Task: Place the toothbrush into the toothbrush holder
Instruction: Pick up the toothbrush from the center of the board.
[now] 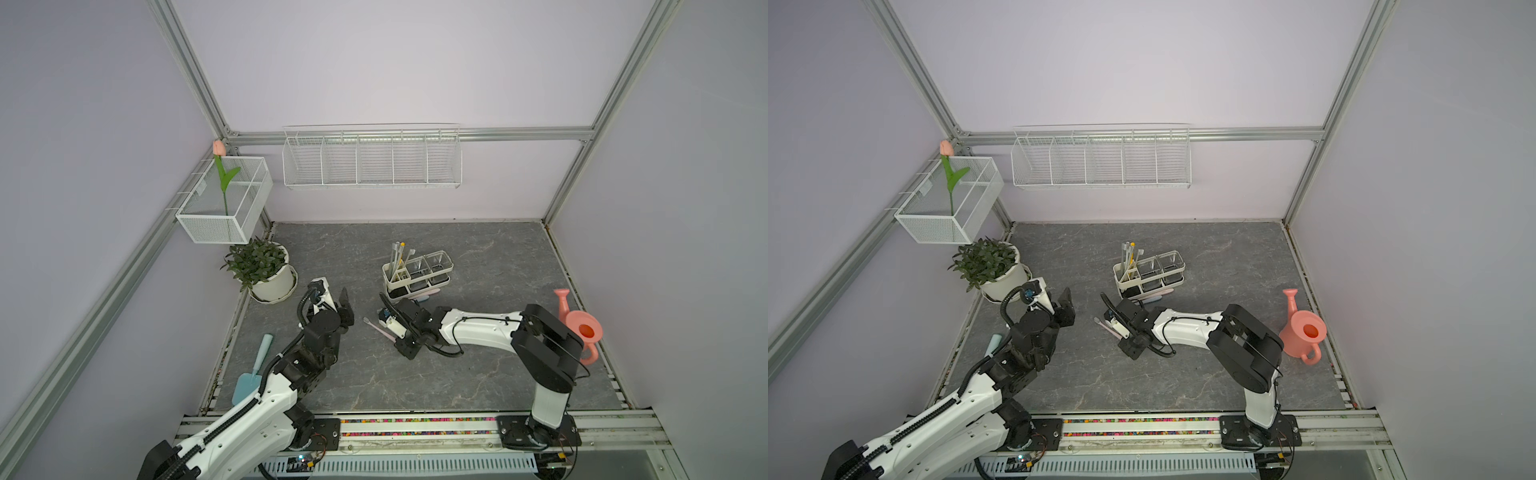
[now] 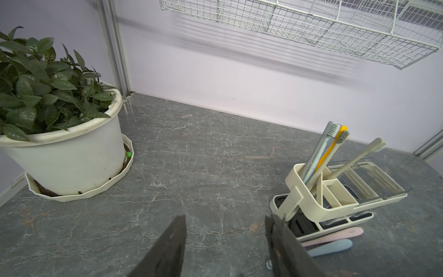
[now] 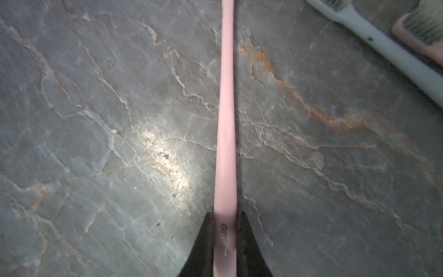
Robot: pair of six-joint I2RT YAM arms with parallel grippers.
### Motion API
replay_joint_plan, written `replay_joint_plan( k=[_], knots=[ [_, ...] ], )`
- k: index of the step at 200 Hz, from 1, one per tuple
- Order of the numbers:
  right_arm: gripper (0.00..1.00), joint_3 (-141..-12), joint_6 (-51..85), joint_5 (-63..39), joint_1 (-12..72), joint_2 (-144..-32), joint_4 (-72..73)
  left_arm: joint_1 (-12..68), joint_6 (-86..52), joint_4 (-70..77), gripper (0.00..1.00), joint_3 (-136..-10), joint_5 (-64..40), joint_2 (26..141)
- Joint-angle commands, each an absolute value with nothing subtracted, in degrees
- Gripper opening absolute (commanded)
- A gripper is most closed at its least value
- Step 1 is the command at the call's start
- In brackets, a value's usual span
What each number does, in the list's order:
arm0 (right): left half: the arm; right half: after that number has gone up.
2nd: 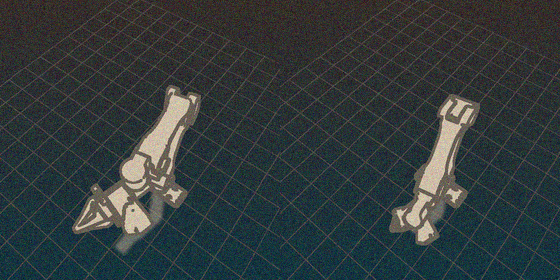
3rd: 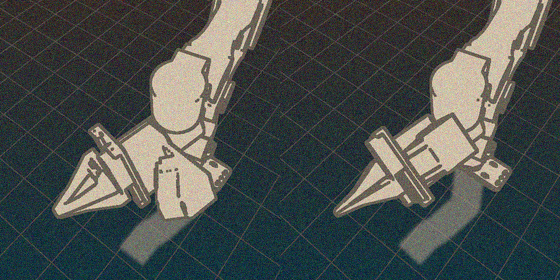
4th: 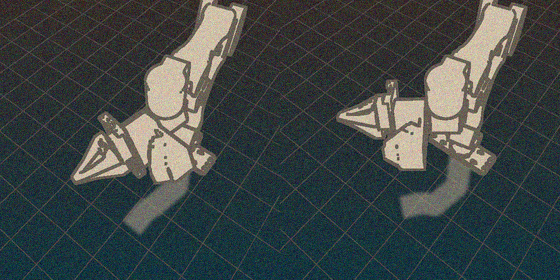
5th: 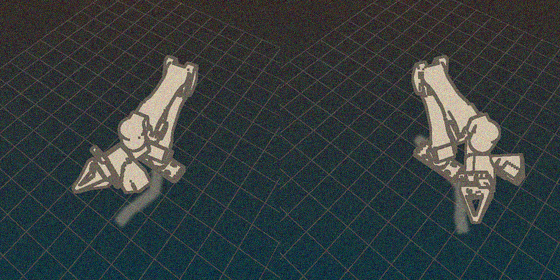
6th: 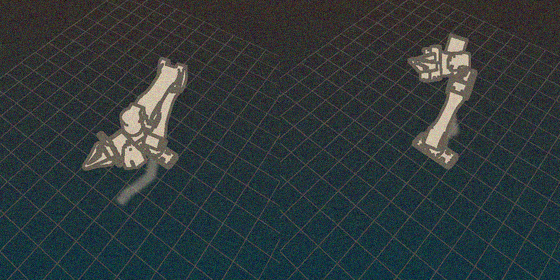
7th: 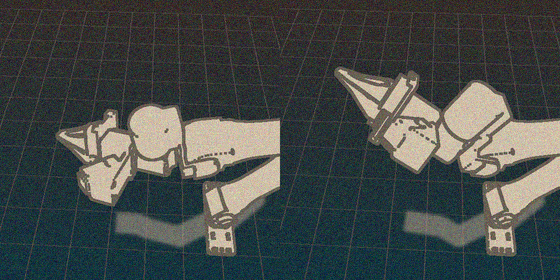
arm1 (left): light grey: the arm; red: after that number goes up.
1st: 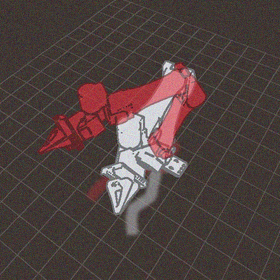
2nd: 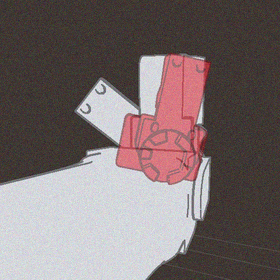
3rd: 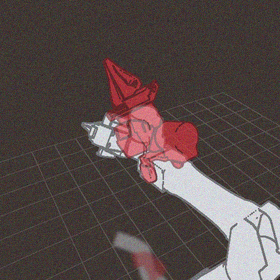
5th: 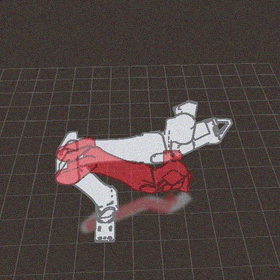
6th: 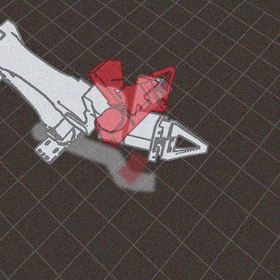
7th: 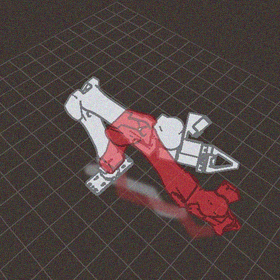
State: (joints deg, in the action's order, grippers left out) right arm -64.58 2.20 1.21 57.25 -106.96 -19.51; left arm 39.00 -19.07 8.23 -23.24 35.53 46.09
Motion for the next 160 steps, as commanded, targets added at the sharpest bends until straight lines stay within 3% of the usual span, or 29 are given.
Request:
replay_joint_plan(
  k=[1, 160],
  knots=[
    [0.07, -63.04, 3.38, 1.56, 57.56, -107.48, -22.09, 38.77, -20.76, 8.21, 0.57, -23.87, 34.85, 46.95],
    [0.07, -55.70, 10.18, 7.72, 57.47, -91.64, -17.06, 38.76, -20.23, 7.78, 0.58, -25.99, 29.78, 51.85]
  ],
)
